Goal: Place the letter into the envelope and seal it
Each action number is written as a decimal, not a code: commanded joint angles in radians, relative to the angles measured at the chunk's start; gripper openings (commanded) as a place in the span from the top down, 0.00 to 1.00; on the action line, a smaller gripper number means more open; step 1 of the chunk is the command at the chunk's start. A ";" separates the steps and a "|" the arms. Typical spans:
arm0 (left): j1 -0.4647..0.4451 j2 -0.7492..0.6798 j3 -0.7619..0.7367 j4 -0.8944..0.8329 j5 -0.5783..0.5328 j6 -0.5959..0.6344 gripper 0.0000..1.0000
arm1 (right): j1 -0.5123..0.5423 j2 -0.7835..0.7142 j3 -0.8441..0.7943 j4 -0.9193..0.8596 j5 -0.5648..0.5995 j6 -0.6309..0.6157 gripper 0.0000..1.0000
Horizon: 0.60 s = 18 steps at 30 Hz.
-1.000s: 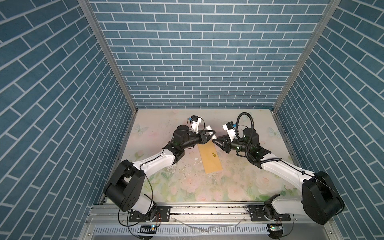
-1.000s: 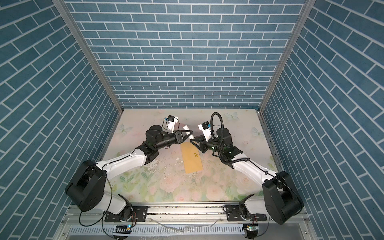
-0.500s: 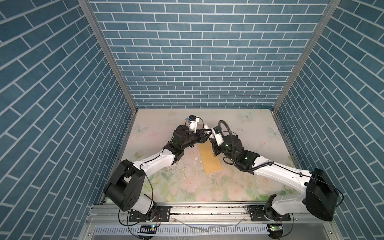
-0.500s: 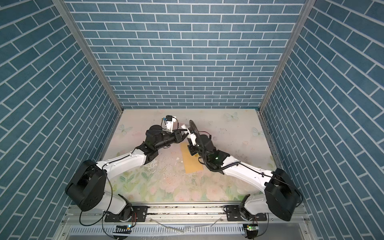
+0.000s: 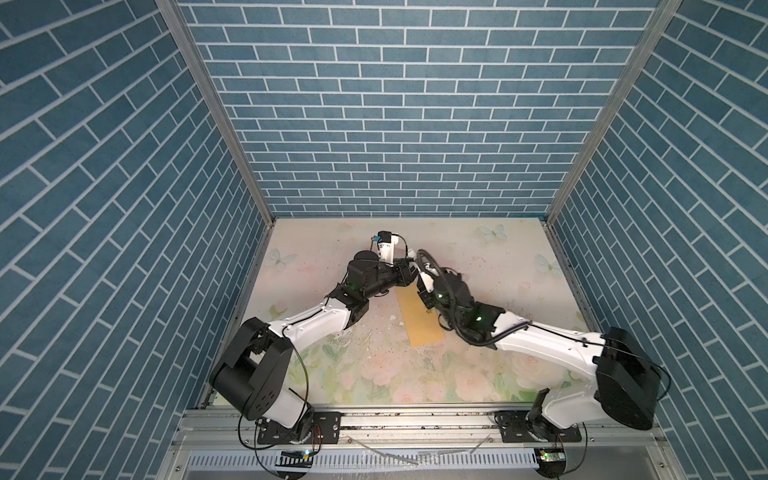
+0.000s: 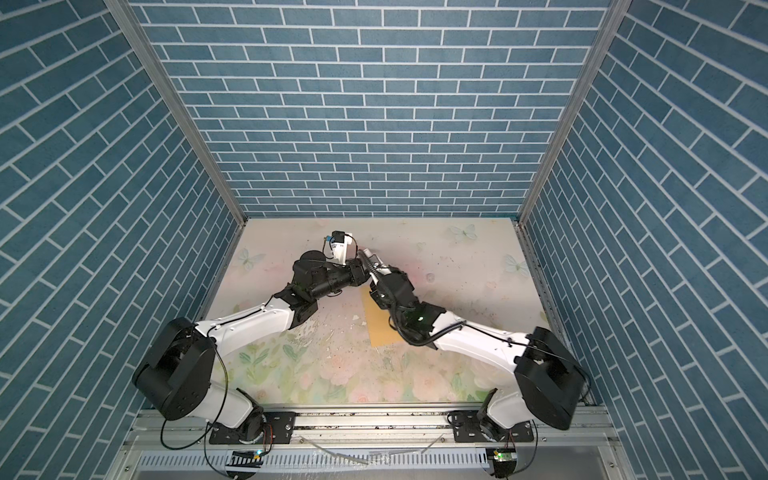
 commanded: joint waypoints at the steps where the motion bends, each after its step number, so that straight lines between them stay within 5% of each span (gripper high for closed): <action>1: -0.006 -0.022 0.005 -0.020 0.074 0.014 1.00 | -0.130 -0.099 -0.076 0.006 -0.434 0.171 0.38; 7: -0.004 -0.034 0.003 -0.012 0.106 0.034 1.00 | -0.251 -0.128 -0.118 0.025 -0.803 0.247 0.39; 18: -0.003 -0.037 0.004 -0.015 0.119 0.036 1.00 | -0.290 -0.100 -0.132 0.121 -0.905 0.320 0.70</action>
